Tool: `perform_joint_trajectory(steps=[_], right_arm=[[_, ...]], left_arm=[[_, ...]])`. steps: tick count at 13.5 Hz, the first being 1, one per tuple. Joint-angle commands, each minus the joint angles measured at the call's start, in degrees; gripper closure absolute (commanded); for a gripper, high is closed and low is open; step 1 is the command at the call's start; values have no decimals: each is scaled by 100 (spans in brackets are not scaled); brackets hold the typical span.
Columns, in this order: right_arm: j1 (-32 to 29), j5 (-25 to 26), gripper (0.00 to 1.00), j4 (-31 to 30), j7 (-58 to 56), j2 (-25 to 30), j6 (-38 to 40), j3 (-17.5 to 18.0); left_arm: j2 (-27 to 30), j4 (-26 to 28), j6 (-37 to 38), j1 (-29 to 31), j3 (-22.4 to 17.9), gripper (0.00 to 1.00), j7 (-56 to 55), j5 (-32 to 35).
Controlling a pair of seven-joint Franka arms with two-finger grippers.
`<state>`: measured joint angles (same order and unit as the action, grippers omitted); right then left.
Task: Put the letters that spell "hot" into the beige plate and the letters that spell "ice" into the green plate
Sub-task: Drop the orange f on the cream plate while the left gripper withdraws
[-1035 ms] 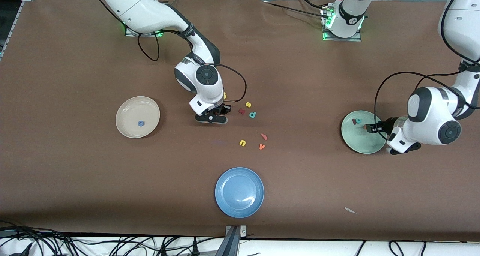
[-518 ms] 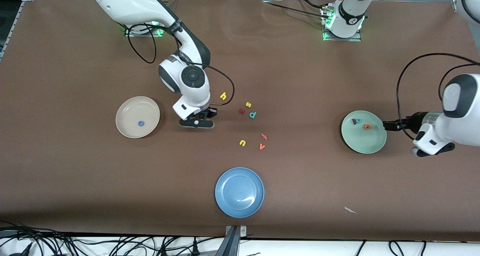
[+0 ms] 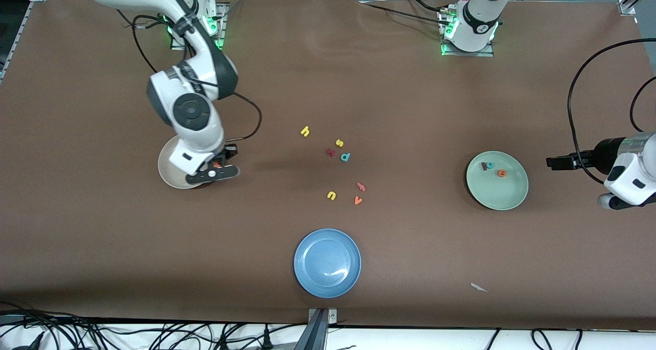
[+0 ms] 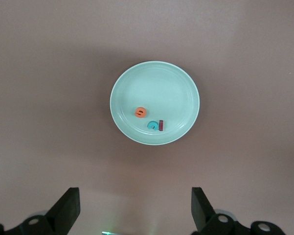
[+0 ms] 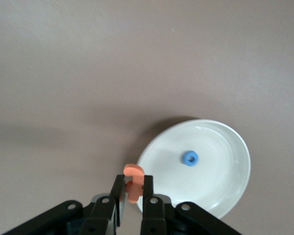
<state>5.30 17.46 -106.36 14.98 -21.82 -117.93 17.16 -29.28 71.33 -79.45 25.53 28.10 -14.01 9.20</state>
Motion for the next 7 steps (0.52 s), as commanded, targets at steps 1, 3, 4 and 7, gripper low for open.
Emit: perform_joint_trajectory(steps=[1, 3, 4, 7], right_arm=[[-511, -304, 97, -963, -985, 608, -614, -36], [-697, -322, 96, -1535, -1190, 758, -1194, -98], [-715, -322, 94, -1763, -1182, 811, -1449, -98], [-724, -331, 19, -1924, -1067, 803, -1689, -98]], left_arm=[[-34, -374, 167, -57, 125, 0, 39, 100], [-34, -463, 167, -57, 135, 0, 39, 108], [-34, -463, 167, -57, 135, 0, 47, 108], [-34, -480, 158, -180, 91, 0, 74, 126]])
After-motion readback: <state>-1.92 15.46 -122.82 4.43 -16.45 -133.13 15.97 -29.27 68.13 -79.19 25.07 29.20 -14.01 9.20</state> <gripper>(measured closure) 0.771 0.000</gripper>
